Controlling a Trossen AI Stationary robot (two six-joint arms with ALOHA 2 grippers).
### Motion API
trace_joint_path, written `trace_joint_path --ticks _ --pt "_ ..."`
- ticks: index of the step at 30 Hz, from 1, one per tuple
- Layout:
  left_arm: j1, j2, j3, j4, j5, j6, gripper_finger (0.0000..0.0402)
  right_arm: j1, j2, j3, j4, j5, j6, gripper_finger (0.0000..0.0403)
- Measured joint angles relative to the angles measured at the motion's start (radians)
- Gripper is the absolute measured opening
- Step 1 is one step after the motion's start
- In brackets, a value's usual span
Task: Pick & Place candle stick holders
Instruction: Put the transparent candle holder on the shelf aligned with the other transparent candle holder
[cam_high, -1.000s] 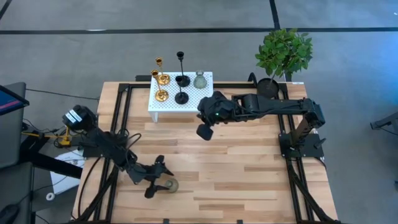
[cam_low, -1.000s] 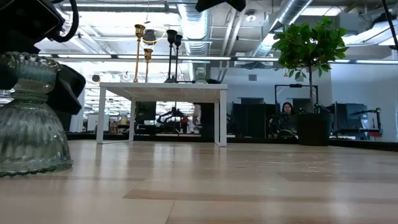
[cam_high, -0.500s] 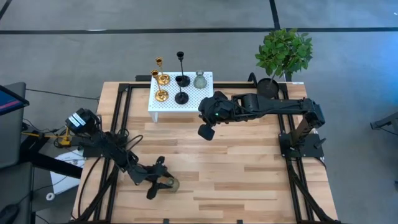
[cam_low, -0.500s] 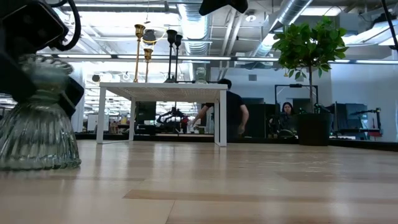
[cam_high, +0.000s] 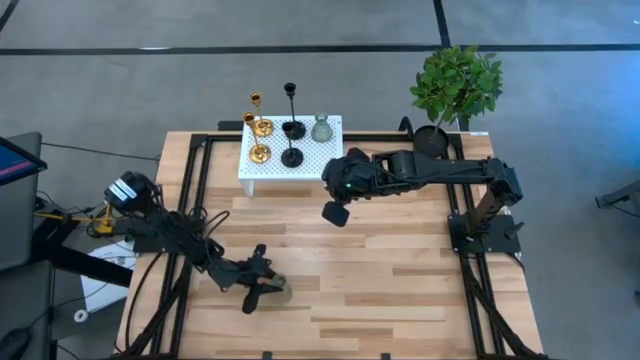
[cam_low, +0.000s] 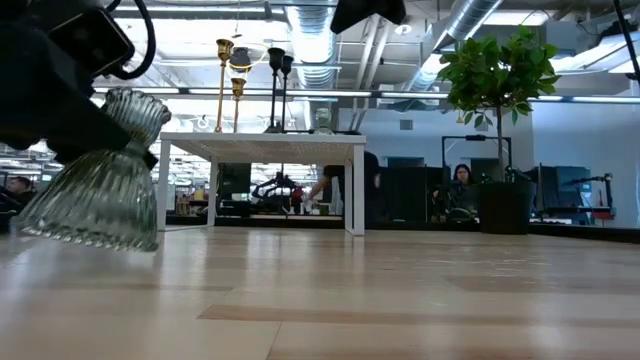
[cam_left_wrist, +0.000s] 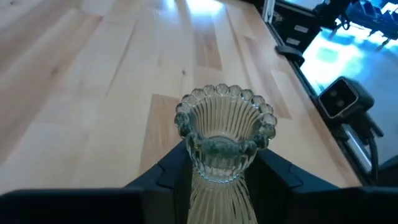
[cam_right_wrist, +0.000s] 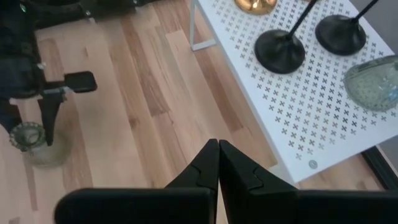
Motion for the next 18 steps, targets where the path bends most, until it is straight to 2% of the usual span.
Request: trace_joint_path --ticks 9,18 --pt "0.063 -0.058 0.000 -0.003 -0.012 0.055 0.0118 0.000 -0.006 0.000 -0.040 0.001 0.000 0.0000" --pt "0.130 -0.177 0.000 -0.122 -0.012 0.048 0.0118 0.002 -0.073 -0.001 -0.052 0.034 -0.026 0.0000"
